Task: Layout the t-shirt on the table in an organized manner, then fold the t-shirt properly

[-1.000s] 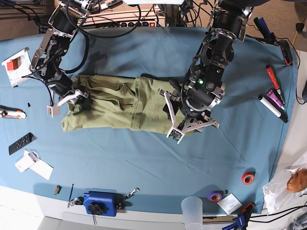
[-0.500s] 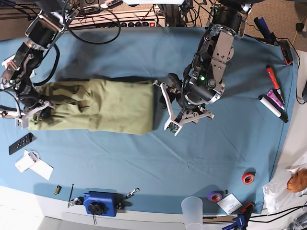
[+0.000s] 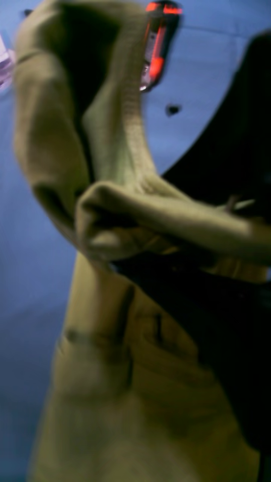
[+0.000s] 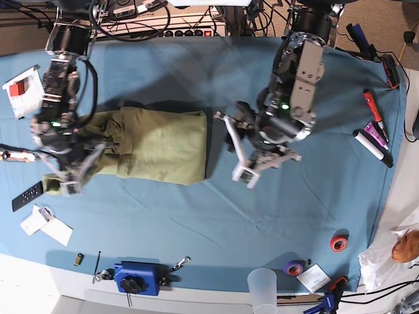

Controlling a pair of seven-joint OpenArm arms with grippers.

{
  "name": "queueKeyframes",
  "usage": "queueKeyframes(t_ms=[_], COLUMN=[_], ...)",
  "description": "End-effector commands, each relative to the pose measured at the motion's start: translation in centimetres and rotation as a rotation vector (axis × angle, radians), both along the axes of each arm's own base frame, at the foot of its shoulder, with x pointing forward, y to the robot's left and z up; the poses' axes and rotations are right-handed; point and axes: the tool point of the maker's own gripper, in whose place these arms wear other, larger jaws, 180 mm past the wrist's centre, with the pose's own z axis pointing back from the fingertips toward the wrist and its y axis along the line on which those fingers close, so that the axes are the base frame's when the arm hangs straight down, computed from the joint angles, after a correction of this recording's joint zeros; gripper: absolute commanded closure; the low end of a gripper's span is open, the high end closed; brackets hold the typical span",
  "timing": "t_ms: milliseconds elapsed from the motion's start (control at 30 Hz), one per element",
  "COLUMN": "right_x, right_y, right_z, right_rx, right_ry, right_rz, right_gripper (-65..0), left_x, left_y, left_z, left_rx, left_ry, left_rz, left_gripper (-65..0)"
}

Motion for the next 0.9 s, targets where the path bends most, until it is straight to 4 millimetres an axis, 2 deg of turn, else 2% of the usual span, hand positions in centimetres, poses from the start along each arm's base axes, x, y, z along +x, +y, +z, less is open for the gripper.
queueKeyframes(t_ms=[0, 167, 300, 433, 600, 633, 700, 767, 867], right_x=[0.9, 0.7, 0.3, -0.1, -0.5, -0.7, -1.2, -1.6, -2.5], right_y=[1.0, 6.6, 11.5, 15.7, 18.6, 18.9, 19.2, 19.3, 20.7], right_z=[1.6, 1.5, 1.5, 1.1, 1.0, 0.8, 0.3, -0.1, -0.5], right_rx=[-0.016, -0.061, -0.031, 0.033, 0.061, 0.068, 0.081, 0.091, 0.180], right_ry=[-0.054, -0.049, -0.061, -0.063, -0.059, -0.055, -0.047, -0.037, 0.000], right_rz=[0.036, 0.186, 0.290, 0.343, 0.367, 0.370, 0.373, 0.376, 0.404], right_gripper=[0.0, 0.0, 0.0, 0.0, 0.0, -1.9, -13.4, -21.8, -22.9], left_x=[0.6, 0.5, -0.2, -0.9, -0.9, -0.9, -0.9, -0.9, -0.8], left_y=[0.9, 7.1, 10.0, 10.4, 10.1, 10.1, 10.1, 10.1, 10.1], left_z=[1.2, 1.2, 1.5, 1.4, 1.4, 1.4, 1.4, 1.4, 1.6], left_rx=[-0.029, -0.072, -0.128, -0.168, -0.176, -0.177, -0.177, -0.177, -0.182], left_ry=[-0.036, -0.033, -0.034, -0.031, -0.030, -0.030, -0.031, -0.030, -0.043], left_rz=[0.020, 0.113, 0.115, 0.101, 0.098, 0.097, 0.098, 0.097, 0.099], left_gripper=[-28.3, -28.3, -28.3, -28.3, -28.3, -28.3, -28.3, -28.3, -28.3])
